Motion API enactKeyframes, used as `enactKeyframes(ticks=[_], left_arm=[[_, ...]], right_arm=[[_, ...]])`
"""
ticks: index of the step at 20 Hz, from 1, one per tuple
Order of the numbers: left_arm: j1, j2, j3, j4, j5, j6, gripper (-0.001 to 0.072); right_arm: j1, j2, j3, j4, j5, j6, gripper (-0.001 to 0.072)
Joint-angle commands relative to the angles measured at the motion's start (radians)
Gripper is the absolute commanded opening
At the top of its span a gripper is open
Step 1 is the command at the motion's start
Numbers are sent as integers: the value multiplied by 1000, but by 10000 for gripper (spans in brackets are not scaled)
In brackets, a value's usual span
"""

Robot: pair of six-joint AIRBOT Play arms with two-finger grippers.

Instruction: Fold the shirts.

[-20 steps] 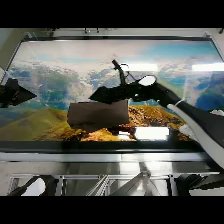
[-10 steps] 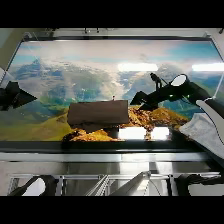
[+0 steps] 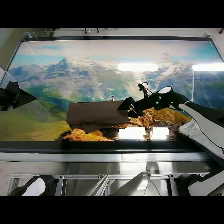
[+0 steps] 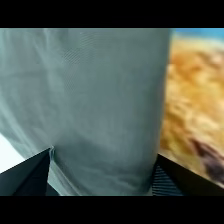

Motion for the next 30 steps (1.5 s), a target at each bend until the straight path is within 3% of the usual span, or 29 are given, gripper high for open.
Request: enactKeyframes(ticks=[1,5,6,9,12,17,21,25,28,29,30], left_arm=[[1,1,0,-1,1,0,23],[1,1,0,-1,11,0,23],[1,1,0,-1,16,0,23],[1,1,0,-1,25,0,23],[1,0,0,-1,11,0,23],[1,-64,0,-3,-9,0,23],[-15,-136,0,-10,-10,9,23],[-107,-197,0,-9,10,52,23],[-190,-230,0,-8,9,56,23],[-212,-238,0,-7,10,56,23],[-230,-244,1,-7,9,56,23]], right_arm=[[51,-29,-2,132,-1,-111,643],[63,-26,-2,366,74,-261,46],[55,-20,-2,405,85,-280,17],[-18,59,-2,428,89,-307,15],[-211,258,-2,236,80,-164,15],[-622,747,-3,-479,75,307,15],[-954,1040,-7,-1073,279,601,15],[-1162,1029,-80,-1368,316,588,15],[-1174,956,-123,-1440,328,606,23],[-1172,936,-122,-1437,343,607,53],[-1169,922,-122,-1434,356,606,300]])
